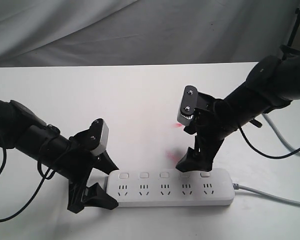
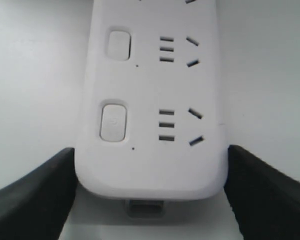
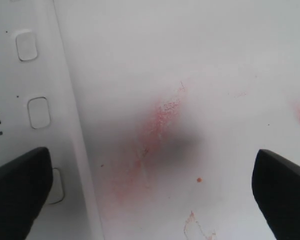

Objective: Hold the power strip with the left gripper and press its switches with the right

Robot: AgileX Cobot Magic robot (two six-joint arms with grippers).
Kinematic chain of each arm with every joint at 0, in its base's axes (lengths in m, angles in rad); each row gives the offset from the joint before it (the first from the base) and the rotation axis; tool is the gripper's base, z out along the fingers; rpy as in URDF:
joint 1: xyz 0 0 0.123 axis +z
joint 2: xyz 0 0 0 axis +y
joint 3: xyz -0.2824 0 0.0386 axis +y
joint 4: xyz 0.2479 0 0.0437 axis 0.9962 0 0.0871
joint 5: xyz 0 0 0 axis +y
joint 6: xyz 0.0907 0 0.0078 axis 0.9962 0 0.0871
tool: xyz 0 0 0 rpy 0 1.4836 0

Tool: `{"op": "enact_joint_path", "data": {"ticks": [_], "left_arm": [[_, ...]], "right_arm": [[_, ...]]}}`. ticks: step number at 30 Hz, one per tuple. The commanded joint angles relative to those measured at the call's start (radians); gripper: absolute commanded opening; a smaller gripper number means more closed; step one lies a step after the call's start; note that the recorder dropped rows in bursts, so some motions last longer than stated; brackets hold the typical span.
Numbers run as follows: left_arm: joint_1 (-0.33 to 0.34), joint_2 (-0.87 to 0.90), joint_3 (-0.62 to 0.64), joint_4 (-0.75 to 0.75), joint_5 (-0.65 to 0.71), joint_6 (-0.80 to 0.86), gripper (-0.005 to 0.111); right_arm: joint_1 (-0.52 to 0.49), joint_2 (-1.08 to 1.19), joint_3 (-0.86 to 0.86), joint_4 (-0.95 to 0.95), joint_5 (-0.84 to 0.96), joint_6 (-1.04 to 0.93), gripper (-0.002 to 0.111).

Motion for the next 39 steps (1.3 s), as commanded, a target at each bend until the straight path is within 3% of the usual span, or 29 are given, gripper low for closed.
{"op": "enact_joint_path", "data": {"ticks": [1, 26, 39], "left_arm": [[-0.005, -0.001, -0.003, -0.007, -0.003, 0.003, 0.056], [-0.005, -0.001, -0.003, -0.007, -0.003, 0.003, 0.056], [-0.005, -0.001, -0.003, -0.007, -0.003, 0.003, 0.056]], "right_arm": [[-0.006, 0.025, 0.006, 0.004, 0.003, -0.009, 0.103], [-0.008, 0.053, 0.006, -0.251, -0.059, 0.154, 0.103], [-0.008, 0.012, 0.006, -0.069, -0.042, 0.091, 0.103]]}}
